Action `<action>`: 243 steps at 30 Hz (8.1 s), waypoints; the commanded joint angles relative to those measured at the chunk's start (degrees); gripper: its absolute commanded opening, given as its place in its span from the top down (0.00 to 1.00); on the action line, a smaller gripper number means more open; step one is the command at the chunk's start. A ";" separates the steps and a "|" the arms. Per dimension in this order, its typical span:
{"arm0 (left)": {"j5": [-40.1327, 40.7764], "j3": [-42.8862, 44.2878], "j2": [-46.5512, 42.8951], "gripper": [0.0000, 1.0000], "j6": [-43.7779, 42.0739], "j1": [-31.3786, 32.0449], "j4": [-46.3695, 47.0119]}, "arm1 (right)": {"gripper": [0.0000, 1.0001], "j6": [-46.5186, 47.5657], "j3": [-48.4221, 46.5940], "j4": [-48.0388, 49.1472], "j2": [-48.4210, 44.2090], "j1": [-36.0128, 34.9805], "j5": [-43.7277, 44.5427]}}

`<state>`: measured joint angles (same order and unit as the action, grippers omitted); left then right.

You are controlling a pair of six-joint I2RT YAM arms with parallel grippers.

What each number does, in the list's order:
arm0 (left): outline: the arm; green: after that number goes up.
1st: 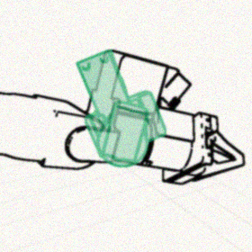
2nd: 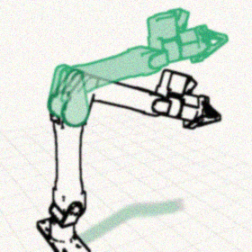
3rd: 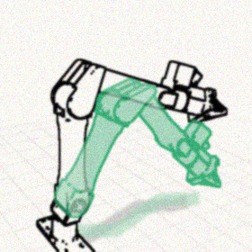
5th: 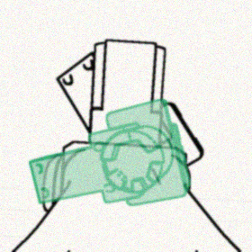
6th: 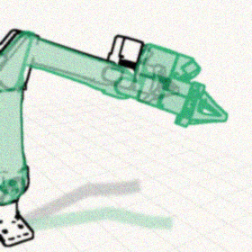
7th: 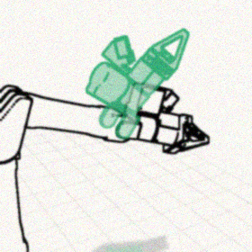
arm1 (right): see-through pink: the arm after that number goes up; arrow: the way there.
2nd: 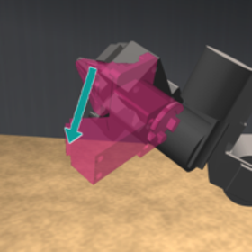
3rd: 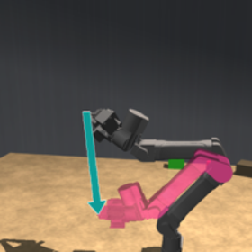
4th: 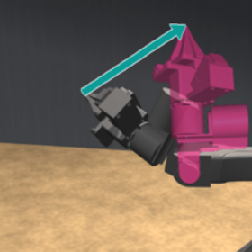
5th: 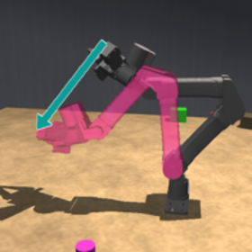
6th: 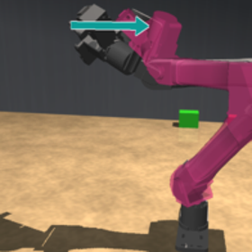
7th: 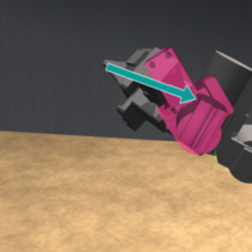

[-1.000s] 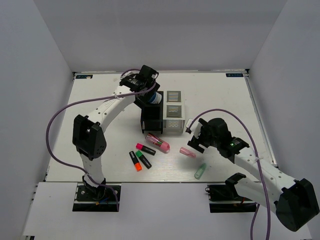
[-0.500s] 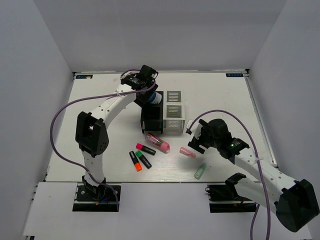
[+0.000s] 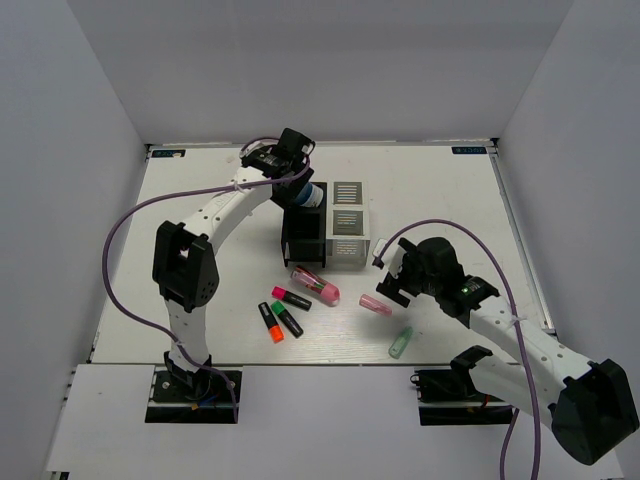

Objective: Sort the stationery into containers
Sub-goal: Pick up the stationery from the storage box, then place the stationery in the storage box, then pick up the stationery from the center of the board, then place the stationery in the storage box, then pick up the stationery from the corner of the board.

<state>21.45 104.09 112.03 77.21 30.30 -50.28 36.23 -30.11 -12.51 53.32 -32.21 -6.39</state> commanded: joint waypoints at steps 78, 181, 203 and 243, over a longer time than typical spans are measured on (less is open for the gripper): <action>12.30 11.13 3.29 0.94 -39.06 4.85 3.44 | 0.11 -0.19 -0.13 -0.23 -0.67 0.83 -1.96; -7.74 -69.99 -82.94 0.00 -54.88 0.72 -0.61 | 1.00 3.25 -34.22 -22.16 24.81 -9.10 -21.57; -9.50 -71.40 -80.56 0.00 -57.00 0.72 0.45 | 1.00 -7.40 -46.53 36.85 48.72 0.21 -4.33; -11.70 -70.52 -79.43 0.96 -56.73 0.72 1.41 | 1.00 -19.63 -44.24 15.48 41.19 9.79 -28.83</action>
<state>10.33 32.62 31.68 20.69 31.27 -49.98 16.99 -73.78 11.81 102.76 -23.20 -30.63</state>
